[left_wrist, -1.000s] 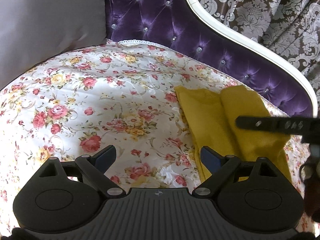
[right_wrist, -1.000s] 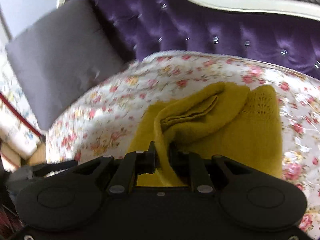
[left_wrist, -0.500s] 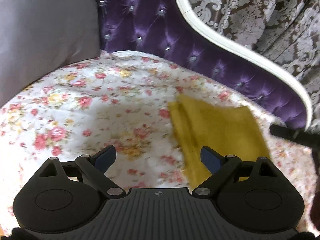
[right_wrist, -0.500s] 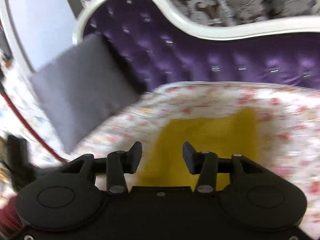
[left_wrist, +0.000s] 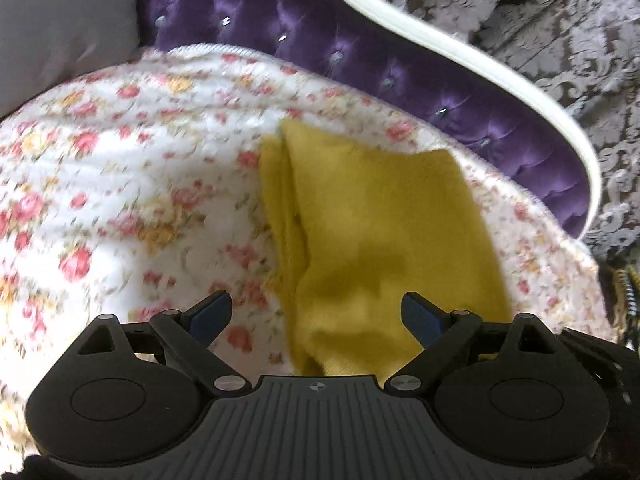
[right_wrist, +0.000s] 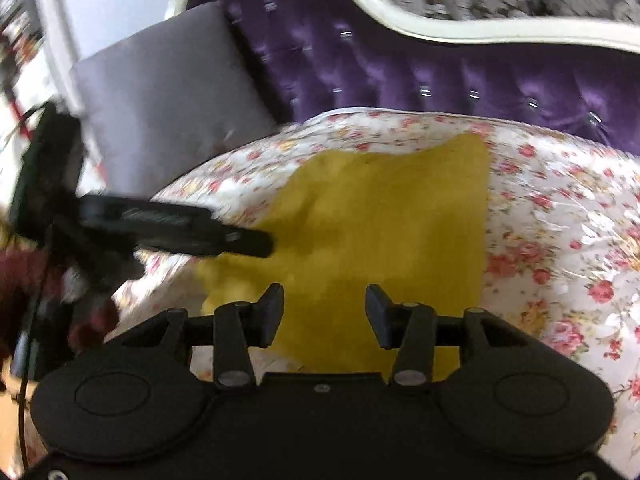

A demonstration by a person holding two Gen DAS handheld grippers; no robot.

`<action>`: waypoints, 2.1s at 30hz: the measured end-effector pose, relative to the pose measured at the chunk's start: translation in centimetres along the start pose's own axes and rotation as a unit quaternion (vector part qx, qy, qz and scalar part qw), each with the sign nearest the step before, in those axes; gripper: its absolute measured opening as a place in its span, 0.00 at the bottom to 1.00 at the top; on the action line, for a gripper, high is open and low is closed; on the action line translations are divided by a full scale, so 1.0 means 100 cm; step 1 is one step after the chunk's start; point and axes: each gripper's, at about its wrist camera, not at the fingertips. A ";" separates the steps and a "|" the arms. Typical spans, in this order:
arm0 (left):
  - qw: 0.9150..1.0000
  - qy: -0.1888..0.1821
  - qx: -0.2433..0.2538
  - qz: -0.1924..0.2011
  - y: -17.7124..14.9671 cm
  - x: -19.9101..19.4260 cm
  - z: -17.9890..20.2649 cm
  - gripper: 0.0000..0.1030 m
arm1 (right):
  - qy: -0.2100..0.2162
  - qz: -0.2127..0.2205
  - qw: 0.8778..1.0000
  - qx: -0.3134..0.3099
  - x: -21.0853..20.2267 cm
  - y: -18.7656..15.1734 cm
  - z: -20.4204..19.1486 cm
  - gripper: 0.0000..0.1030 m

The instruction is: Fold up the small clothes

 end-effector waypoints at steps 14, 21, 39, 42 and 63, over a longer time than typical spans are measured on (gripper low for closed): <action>0.999 -0.036 -0.013 -0.005 0.001 0.002 0.012 0.15 | -0.001 -0.011 0.991 -0.134 0.013 -0.001 -0.038 0.04; 0.996 -0.075 -0.041 0.016 -0.006 -0.029 0.007 0.14 | 0.027 0.030 0.992 -0.118 -0.023 0.001 -0.037 0.04; 0.999 -0.017 -0.021 -0.023 -0.036 -0.017 -0.015 0.14 | -0.019 0.021 0.998 -0.059 0.013 0.031 0.014 0.61; 1.000 -0.007 -0.008 -0.014 -0.040 -0.017 -0.009 0.14 | -0.022 0.014 0.999 -0.044 0.033 0.042 0.027 0.61; 0.999 -0.036 0.013 0.028 -0.044 -0.032 0.010 0.73 | -0.038 -0.027 0.998 -0.048 0.074 0.036 0.041 0.64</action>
Point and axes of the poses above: each gripper's, at about its wrist camera, not at the fingertips, and x roughly the way its jaws point, z to its right, y to its top, and after that the axes turned 11 degrees about -x, right-handed
